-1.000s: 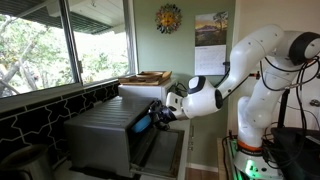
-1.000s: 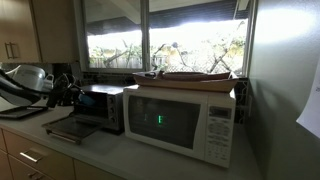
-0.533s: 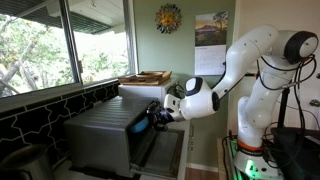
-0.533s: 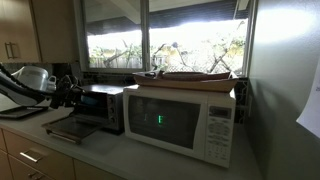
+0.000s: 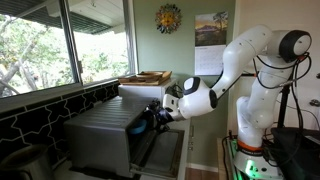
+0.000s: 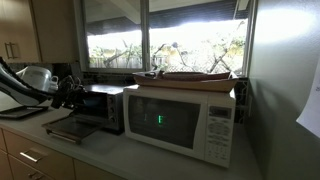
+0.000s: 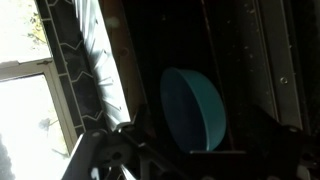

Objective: Pick the blue bowl from the top tray of the oven and turn it right side up, put the blue bowl back onto the top tray of the oven

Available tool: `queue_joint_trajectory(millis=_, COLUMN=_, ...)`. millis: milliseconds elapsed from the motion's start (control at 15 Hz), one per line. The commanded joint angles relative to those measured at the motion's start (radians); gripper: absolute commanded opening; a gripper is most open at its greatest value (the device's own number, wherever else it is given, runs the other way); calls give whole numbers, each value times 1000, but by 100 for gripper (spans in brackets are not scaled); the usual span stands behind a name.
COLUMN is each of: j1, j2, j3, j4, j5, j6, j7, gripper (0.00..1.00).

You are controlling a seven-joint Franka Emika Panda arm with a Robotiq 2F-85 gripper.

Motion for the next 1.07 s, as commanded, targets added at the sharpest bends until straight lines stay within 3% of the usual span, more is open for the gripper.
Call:
queue_joint_trajectory(millis=0, j1=112, j2=-12, j3=-158, j4=-4, j5=54, j6=94, j7=-116, gripper=100)
queue_joint_trajectory(millis=267, j1=148, j2=-46, j3=-269, j4=-32, j5=254, j6=241, j7=-307, gripper=100)
queue_joint_trajectory(millis=467, j1=159, j2=-65, j3=-299, j4=-58, j5=449, j6=283, j7=-448, gripper=100)
queue_joint_trajectory(millis=533, j1=168, j2=-74, j3=-303, j4=-67, j5=526, j6=280, j7=-497, gripper=100)
queue_joint_trajectory(millis=733, j1=285, j2=-112, j3=-384, j4=-90, j5=764, j6=214, j7=-638, gripper=100)
queue_joint_trajectory(millis=1000, j1=423, j2=-200, j3=-463, j4=-85, j5=1025, j6=56, j7=-783, gripper=100)
